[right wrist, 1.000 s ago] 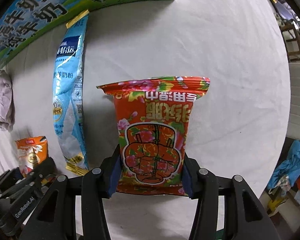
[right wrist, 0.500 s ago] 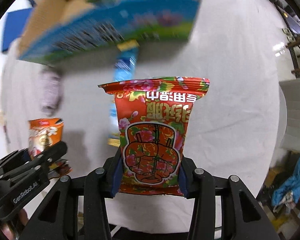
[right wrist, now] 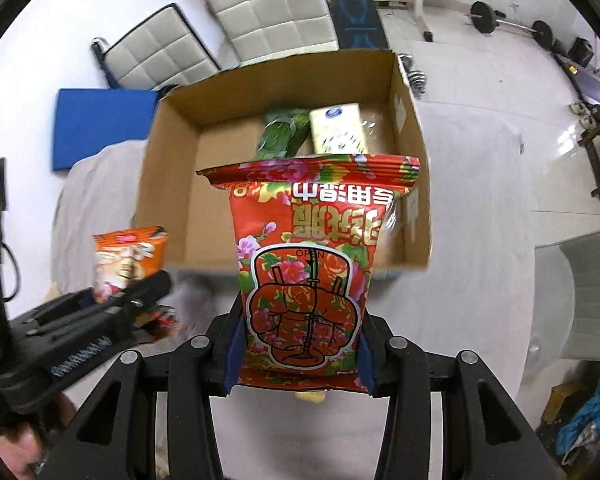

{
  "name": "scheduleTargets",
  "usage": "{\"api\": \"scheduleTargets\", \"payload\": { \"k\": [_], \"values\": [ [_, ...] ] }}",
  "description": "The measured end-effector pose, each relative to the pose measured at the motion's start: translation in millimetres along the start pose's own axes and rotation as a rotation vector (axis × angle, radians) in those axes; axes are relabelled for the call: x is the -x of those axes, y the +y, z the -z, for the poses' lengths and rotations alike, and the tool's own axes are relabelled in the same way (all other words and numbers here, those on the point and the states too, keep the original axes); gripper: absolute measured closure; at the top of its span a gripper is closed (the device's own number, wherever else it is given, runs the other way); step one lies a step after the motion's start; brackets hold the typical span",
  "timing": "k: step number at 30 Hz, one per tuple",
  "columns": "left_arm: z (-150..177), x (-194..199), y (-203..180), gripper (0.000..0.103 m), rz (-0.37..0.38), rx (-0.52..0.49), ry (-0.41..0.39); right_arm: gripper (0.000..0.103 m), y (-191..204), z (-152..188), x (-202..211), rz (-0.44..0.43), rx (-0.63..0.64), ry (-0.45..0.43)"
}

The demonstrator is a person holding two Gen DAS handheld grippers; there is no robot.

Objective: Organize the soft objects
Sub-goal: 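Lower both bags into the box and open both tools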

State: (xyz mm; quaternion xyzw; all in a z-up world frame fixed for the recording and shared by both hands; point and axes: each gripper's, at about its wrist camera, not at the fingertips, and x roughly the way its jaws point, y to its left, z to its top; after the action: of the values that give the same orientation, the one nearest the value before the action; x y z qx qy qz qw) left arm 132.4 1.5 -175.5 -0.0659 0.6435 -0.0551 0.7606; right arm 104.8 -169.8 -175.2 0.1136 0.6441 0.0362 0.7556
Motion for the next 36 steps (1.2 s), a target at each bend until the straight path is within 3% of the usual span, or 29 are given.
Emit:
{"api": "scheduleTargets", "payload": {
  "k": [5, 12, 23, 32, 36],
  "values": [
    [-38.6, -24.5, 12.5, 0.061, -0.02, 0.008, 0.032, 0.055, -17.5, -28.4, -47.8, 0.038, -0.067, 0.067],
    [-85.9, -71.1, 20.5, 0.061, -0.057, -0.005, 0.093, 0.055, -33.3, -48.4, -113.3, 0.123, -0.065, 0.135],
    [-121.2, -123.0, 19.2, 0.061, -0.101, -0.057, 0.155, 0.055, -37.0, -49.2, -181.0, 0.177, -0.022, 0.254],
    [-139.1, -137.6, 16.4, 0.058, -0.108, -0.073, 0.185, 0.053, -43.1, -52.8, -196.5, 0.165, -0.035, 0.286],
    [-143.6, -130.9, 18.8, 0.053, -0.092, -0.057, 0.188, 0.042, -38.3, -52.8, -186.2, 0.171, -0.025, 0.264]
  ]
}}
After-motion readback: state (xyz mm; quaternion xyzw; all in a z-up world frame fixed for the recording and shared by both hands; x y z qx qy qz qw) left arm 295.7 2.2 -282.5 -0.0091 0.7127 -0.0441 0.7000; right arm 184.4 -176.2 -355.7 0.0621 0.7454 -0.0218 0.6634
